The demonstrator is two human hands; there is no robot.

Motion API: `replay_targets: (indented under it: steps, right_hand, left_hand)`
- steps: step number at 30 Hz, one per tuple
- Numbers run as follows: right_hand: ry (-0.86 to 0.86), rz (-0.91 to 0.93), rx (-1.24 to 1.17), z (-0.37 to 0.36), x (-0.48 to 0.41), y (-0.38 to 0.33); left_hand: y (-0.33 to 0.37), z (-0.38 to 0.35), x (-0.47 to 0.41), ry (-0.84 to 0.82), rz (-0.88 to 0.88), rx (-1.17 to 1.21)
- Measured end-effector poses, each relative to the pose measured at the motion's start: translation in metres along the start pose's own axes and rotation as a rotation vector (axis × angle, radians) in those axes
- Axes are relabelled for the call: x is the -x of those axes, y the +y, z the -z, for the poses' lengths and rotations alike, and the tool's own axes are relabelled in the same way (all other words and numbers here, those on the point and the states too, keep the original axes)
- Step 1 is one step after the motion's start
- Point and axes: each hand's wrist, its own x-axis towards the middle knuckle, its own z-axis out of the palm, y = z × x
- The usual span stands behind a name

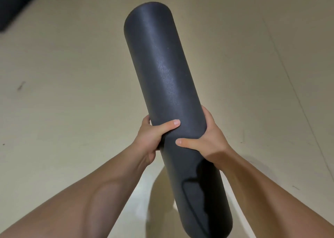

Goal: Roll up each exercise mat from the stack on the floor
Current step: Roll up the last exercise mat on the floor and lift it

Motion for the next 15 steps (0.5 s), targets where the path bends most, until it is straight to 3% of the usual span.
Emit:
replay_targets:
  steps: [9,15]
  right_hand:
    - [-0.013,0.065,0.080,0.012,0.063,-0.290]
    - [-0.012,0.100,0.059,-0.025,0.138,-0.500]
  left_hand:
    - [0.241,0.007,0.152,-0.077,-0.110,0.010]
    - [0.409,0.065,0.299,-0.196,-0.119,-0.027]
